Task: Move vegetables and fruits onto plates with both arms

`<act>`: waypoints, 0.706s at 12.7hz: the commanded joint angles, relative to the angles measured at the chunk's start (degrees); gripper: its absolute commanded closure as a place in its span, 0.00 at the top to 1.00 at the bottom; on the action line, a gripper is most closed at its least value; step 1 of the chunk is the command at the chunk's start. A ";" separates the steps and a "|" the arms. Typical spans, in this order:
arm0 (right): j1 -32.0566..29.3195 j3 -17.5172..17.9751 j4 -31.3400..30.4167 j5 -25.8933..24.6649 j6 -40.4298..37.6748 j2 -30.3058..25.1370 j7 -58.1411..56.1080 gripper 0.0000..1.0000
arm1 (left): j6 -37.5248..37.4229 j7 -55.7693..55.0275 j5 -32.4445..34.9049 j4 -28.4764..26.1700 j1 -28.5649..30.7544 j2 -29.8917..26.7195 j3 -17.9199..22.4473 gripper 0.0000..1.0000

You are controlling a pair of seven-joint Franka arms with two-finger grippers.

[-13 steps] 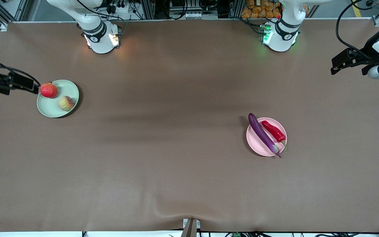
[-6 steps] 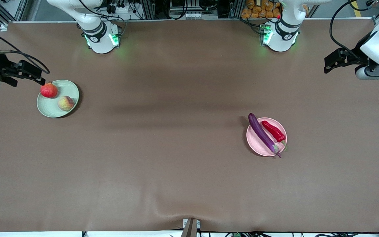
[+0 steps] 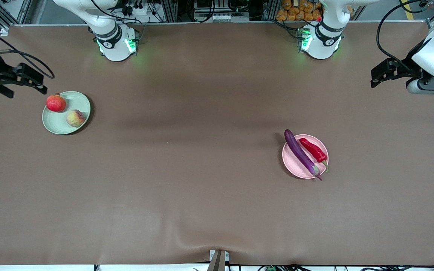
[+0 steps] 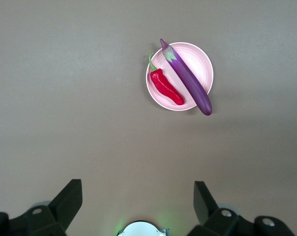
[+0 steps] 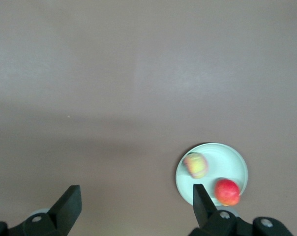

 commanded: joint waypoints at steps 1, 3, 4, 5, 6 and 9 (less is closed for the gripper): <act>1.14 -1.40 1.15 -1.83 -0.24 0.08 -1.72 1.00 | -0.17 0.53 1.10 0.15 0.29 -0.46 -0.48 1.00; 1.23 -1.49 1.15 -2.70 -0.24 0.08 -1.81 1.00 | -0.17 0.44 1.10 0.24 0.29 -0.55 -0.48 1.00; 1.40 -1.49 1.24 -3.66 -0.15 0.08 -1.90 1.00 | -0.26 0.44 1.10 0.24 0.29 -0.64 -0.48 1.00; 1.49 -2.36 1.50 -3.59 -0.15 0.26 -1.90 1.00 | -0.26 0.27 1.10 0.24 0.29 -0.72 -0.48 1.00; 1.66 -3.15 1.51 -2.89 -0.23 0.34 -1.90 1.00 | -0.26 0.18 1.01 0.32 0.29 -0.64 -0.48 1.00; 2.46 -3.25 1.42 -2.27 -0.24 0.35 -1.46 1.00 | -0.35 0.18 1.01 0.24 0.29 -0.64 -0.48 1.00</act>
